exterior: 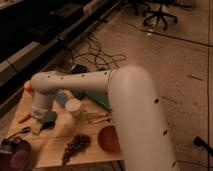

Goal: Wipe purple bowl with brush

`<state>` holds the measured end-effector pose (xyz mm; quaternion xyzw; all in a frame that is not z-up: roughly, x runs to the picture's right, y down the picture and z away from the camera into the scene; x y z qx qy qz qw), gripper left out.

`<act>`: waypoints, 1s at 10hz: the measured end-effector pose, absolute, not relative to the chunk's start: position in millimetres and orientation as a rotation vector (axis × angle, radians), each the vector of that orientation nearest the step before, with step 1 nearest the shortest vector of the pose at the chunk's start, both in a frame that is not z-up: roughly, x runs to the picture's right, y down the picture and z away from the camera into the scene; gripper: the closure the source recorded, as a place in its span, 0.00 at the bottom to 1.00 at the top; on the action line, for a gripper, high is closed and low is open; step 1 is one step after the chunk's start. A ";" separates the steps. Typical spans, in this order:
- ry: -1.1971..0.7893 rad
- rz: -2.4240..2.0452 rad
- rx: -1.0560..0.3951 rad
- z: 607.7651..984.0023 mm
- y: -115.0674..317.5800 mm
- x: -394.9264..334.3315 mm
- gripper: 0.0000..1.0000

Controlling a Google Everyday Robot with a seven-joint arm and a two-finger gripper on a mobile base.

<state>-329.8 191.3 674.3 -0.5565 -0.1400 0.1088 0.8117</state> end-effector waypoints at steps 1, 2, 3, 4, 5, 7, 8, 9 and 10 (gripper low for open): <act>-0.302 0.223 -1.193 674.3 193.6 -333.5 1.00; -0.306 0.211 -1.200 673.2 197.8 -337.4 1.00; -0.309 0.205 -1.204 671.9 200.9 -339.8 1.00; -0.314 0.199 -1.208 670.2 203.9 -342.1 1.00; -0.317 0.192 -1.213 668.3 207.7 -344.3 1.00; -0.321 0.183 -1.222 664.7 214.6 -346.5 1.00; -0.320 0.179 -1.230 662.4 220.1 -344.1 1.00; -0.317 0.180 -1.236 659.5 225.0 -339.3 1.00; -0.312 0.185 -1.240 657.5 228.5 -334.0 1.00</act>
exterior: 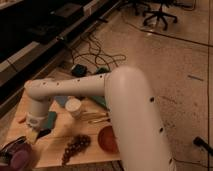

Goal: Wipe purple bowl with brush

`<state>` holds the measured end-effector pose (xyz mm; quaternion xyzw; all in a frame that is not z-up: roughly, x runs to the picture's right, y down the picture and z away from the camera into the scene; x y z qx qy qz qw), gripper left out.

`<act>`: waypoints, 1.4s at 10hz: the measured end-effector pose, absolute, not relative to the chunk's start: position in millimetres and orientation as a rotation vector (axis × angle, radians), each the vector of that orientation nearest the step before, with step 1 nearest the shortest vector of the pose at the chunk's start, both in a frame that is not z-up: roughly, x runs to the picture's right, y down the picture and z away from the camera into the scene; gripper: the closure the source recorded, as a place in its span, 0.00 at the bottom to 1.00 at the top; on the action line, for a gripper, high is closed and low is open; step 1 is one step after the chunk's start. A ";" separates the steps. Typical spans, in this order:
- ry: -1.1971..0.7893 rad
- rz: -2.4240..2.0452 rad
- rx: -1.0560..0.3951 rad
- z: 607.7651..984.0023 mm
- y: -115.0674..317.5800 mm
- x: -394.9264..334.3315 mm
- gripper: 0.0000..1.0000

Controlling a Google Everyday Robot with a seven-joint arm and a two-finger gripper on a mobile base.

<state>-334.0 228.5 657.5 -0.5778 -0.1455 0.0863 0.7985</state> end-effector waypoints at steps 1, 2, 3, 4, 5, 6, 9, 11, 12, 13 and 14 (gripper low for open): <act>-0.305 0.193 -1.244 655.4 232.7 -326.0 1.00; -0.297 0.204 -1.249 653.5 237.1 -316.9 1.00; -0.291 0.213 -1.253 652.9 239.9 -310.4 1.00; -0.285 0.222 -1.255 652.0 242.3 -304.5 1.00; -0.278 0.232 -1.255 651.4 243.8 -298.8 1.00; -0.273 0.243 -1.251 651.8 242.1 -292.9 1.00; -0.259 0.263 -1.233 656.5 225.2 -283.4 1.00; -0.253 0.266 -1.224 662.8 213.7 -281.8 1.00; -0.251 0.262 -1.220 667.0 206.8 -284.6 1.00; -0.253 0.257 -1.216 669.2 200.5 -290.2 1.00; -0.254 0.251 -1.213 671.5 195.3 -294.4 1.00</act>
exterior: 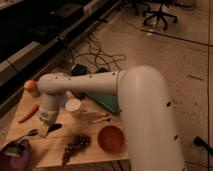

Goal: Wipe purple bowl with brush

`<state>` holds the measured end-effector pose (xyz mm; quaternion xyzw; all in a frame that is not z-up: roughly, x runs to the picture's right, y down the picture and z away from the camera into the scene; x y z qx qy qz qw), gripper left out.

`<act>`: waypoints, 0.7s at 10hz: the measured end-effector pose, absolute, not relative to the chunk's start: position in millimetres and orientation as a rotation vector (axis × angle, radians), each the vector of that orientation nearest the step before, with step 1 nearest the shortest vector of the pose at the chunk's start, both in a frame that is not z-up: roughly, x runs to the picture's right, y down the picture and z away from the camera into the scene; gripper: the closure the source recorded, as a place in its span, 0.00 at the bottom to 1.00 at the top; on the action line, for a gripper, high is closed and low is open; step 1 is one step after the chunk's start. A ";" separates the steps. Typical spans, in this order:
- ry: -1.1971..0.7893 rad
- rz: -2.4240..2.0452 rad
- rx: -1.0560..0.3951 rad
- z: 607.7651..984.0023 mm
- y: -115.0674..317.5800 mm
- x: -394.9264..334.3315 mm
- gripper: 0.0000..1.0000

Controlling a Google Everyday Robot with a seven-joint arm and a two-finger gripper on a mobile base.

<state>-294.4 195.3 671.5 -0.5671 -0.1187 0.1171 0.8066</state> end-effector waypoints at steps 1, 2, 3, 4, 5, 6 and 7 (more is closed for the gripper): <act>-0.257 0.245 -1.212 674.1 190.8 -299.7 1.00; -0.266 0.234 -1.213 674.8 189.0 -308.0 1.00; -0.275 0.224 -1.217 675.6 189.0 -315.9 1.00; -0.282 0.212 -1.224 677.6 190.5 -325.1 1.00; -0.289 0.204 -1.230 679.2 193.1 -331.9 1.00; -0.291 0.197 -1.237 680.4 196.3 -335.5 1.00; -0.297 0.186 -1.242 680.6 198.9 -341.0 1.00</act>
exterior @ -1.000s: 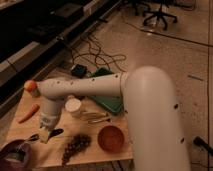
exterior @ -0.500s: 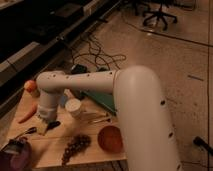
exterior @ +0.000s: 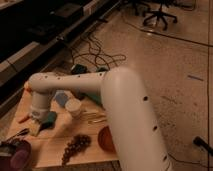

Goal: Wipe purple bowl with brush

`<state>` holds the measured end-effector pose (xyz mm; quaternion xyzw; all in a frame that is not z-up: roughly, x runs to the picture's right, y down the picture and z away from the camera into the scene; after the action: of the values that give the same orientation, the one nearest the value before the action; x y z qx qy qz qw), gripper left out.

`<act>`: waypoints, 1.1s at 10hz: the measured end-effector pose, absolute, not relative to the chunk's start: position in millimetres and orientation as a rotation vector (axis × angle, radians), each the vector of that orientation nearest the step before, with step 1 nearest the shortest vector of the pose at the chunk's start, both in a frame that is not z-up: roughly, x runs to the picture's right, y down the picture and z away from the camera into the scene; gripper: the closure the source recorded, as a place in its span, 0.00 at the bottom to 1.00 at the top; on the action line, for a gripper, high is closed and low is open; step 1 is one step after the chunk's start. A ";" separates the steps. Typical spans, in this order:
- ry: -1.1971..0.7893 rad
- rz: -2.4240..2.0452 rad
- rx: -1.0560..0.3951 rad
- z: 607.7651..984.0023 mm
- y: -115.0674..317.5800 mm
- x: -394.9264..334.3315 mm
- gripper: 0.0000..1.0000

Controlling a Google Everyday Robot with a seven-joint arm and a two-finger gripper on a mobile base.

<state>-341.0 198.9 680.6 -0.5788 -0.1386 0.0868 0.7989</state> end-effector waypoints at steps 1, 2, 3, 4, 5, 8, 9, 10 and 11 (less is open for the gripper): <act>-0.304 0.175 -1.249 682.0 201.9 -347.2 1.00; -0.309 0.160 -1.256 680.2 206.0 -353.7 1.00; -0.314 0.145 -1.262 678.1 210.5 -359.3 1.00; -0.317 0.137 -1.265 676.6 212.9 -361.1 1.00; -0.319 0.131 -1.268 674.5 215.6 -361.3 1.00; -0.315 0.139 -1.277 669.4 225.3 -345.8 1.00; -0.313 0.148 -1.279 668.4 227.8 -339.5 1.00; -0.307 0.165 -1.284 666.8 232.8 -328.0 1.00; -0.300 0.191 -1.287 664.4 237.9 -313.2 1.00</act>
<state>-313.2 237.9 664.4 -0.5969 -0.1393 0.0887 0.7851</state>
